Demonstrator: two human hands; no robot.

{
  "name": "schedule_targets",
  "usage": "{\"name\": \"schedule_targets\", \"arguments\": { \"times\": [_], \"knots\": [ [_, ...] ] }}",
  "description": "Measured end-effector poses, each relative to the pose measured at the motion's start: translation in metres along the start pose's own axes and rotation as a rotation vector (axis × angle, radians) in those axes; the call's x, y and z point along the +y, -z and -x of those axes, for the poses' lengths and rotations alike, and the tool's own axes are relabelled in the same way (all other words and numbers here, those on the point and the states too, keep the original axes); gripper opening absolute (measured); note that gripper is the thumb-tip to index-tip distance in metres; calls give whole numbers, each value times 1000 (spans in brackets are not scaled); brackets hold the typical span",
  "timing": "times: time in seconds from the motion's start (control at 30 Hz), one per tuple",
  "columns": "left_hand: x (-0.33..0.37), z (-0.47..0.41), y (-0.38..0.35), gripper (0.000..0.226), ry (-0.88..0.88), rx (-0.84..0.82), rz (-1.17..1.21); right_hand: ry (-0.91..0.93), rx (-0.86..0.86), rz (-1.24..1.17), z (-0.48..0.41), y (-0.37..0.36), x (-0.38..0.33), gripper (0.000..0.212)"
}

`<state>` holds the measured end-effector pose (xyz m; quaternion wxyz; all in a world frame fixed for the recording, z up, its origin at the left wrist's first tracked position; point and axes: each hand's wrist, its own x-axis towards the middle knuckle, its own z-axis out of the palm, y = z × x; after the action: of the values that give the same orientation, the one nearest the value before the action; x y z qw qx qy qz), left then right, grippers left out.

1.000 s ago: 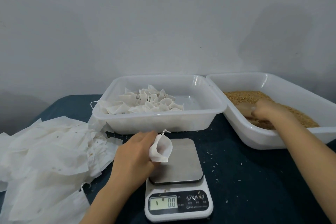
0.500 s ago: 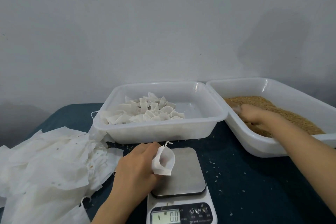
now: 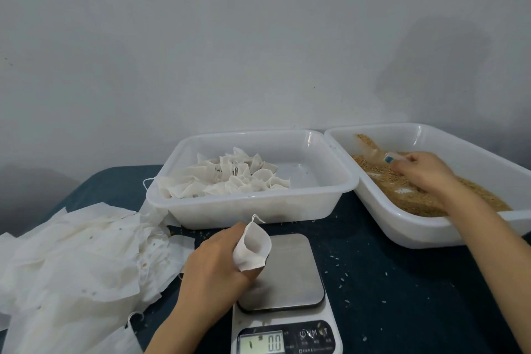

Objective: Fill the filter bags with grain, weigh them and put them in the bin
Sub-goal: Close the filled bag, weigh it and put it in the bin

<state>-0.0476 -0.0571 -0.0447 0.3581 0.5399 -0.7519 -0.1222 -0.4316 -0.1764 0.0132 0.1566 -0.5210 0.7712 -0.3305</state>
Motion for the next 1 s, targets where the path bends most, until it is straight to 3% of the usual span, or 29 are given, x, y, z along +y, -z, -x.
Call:
{"name": "schedule_targets", "arguments": {
  "times": [0.23,0.47,0.7,0.87,1.0],
  "knots": [
    [3,0,0,35,64,22,133,307,19,-64,56,16,-20,8],
    [1,0,2,24,121,-18,139,559,-165,-140,109,14,-41,42],
    [-1,-2,3,26,159,-40,145,812,-208,34,131,2,-45,27],
    [-4,-2,3,23,167,-14,155,906,-134,227,134,6,-50,41],
    [-3,-2,3,23,146,-30,155,1008,-104,339,135,17,-62,39]
  ]
}}
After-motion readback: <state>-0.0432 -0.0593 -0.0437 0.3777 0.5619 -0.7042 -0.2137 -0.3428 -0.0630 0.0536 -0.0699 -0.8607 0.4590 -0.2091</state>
